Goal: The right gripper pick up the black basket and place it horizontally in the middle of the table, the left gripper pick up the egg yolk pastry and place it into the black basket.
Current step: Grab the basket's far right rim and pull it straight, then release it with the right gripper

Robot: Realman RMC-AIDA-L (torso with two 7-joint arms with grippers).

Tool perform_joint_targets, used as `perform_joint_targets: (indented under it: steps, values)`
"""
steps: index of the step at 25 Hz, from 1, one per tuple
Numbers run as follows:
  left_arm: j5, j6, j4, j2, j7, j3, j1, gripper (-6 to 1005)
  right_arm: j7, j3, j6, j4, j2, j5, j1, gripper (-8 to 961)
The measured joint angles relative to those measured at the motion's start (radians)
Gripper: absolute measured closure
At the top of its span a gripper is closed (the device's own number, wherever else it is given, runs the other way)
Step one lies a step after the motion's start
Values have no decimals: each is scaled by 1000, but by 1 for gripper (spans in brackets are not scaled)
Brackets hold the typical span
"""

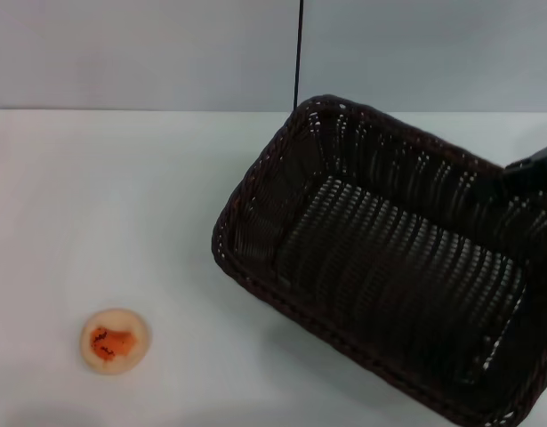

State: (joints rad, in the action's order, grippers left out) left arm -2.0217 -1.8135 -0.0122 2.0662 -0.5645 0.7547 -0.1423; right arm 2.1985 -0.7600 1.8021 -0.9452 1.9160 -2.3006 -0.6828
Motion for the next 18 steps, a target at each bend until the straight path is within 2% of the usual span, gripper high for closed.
perform_joint_targets:
  steps: [9,18]
  values:
    - [2,-1,0,0,0,2,1,275,-44,81,44,1,-38,168,22,751]
    - [-1,-2,0,0,0,0,3,276,-180,79,83,8,-69,194,-33,747]
